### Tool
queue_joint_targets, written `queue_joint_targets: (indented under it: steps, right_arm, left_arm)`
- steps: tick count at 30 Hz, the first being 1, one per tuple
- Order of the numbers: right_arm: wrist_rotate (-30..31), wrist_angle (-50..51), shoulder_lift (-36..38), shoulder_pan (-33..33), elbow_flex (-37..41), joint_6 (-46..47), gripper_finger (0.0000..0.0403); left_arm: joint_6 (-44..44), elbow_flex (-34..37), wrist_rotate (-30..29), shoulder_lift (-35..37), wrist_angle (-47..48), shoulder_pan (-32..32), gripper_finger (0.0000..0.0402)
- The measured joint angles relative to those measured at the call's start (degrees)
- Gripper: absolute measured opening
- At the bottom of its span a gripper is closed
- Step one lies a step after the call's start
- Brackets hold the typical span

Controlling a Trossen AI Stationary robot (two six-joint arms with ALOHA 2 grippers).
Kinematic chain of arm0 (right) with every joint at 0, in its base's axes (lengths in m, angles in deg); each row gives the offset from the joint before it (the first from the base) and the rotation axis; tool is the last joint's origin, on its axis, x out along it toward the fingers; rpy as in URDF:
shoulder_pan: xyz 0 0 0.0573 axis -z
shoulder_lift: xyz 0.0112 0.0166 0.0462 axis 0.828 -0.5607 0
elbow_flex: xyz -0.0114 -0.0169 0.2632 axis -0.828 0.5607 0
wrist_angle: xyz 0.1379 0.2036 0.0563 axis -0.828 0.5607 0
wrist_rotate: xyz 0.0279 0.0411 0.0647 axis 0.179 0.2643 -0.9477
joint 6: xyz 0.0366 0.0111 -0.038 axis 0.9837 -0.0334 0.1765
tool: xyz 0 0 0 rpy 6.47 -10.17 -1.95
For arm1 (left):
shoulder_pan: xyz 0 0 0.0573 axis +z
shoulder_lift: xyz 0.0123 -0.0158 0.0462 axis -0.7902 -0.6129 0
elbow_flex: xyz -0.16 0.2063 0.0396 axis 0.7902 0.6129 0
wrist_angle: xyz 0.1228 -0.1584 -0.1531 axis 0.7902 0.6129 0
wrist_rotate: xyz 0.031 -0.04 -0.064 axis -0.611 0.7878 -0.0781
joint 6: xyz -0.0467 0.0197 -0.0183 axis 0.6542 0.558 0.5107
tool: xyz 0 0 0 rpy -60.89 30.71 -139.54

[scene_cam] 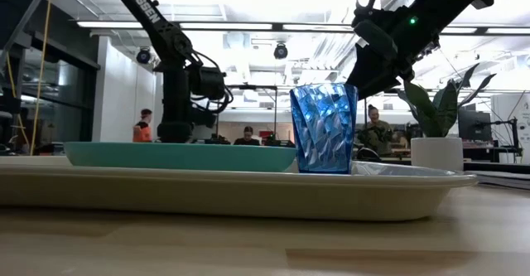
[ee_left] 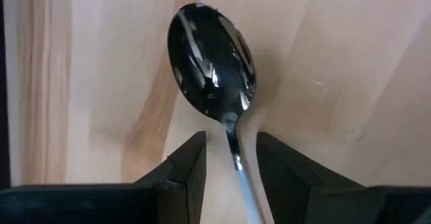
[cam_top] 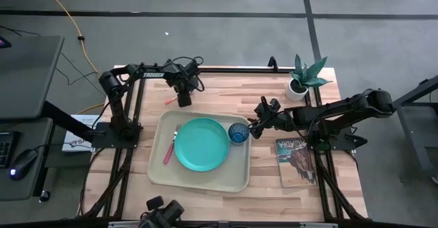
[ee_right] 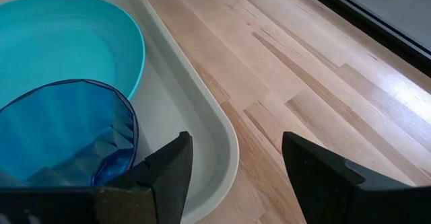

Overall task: Pick and place plate/cup/fork/spoon on tray
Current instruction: Put the orange spoon to the left side of the pink fork on the gray serving tray

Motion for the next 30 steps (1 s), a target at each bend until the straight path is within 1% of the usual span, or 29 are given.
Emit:
queue_joint_targets:
  steps: [3,7,9,12,13,17,20,24,27,30]
  right_arm:
    - [0.00,0.00,0.00,0.00,0.00,-0.07,0.0220]
    - [0.02,0.00,0.00,0.00,0.00,-0.12,0.0220]
    - [0.02,0.00,0.00,-0.02,0.00,-0.12,0.0220]
    - [0.02,-0.06,0.00,-0.01,0.00,-0.12,0.0220]
    - [0.02,-0.18,0.00,-0.01,0.00,-0.11,0.0220]
    - [0.02,-0.22,0.00,-0.02,0.00,-0.11,0.0220]
    - [0.02,-0.22,0.00,-0.01,0.00,-0.12,0.0220]
    - [0.02,-0.22,0.00,0.00,0.00,-0.12,0.0220]
    - [0.02,-0.22,-0.01,-0.02,0.00,-0.12,0.0220]
    - [0.02,-0.22,0.00,-0.01,0.00,-0.17,0.0220]
  left_arm:
    - [3.36,-0.20,-1.25,-1.40,0.39,-0.07,0.0113]
    - [6.46,-0.19,-1.84,-1.46,0.59,-0.50,0.0107]
    - [9.21,0.17,-2.00,-0.52,0.50,-0.56,0.0086]
    - [13.05,0.04,-2.28,1.20,1.23,-0.55,0.0023]
    - [14.43,0.04,-3.31,1.97,1.88,-0.42,0.0012]
    - [16.62,-0.71,-5.30,7.28,3.35,-0.10,0.0003]
    - [18.02,-0.66,-5.07,10.97,3.89,-0.76,0.0002]
    - [22.39,-0.68,-5.48,18.14,4.18,-0.85,0.0001]
    - [28.81,-0.68,-4.96,23.92,8.12,-3.15,0.0000]
    - [35.29,1.38,-5.55,31.04,12.42,-7.99,0.0000]
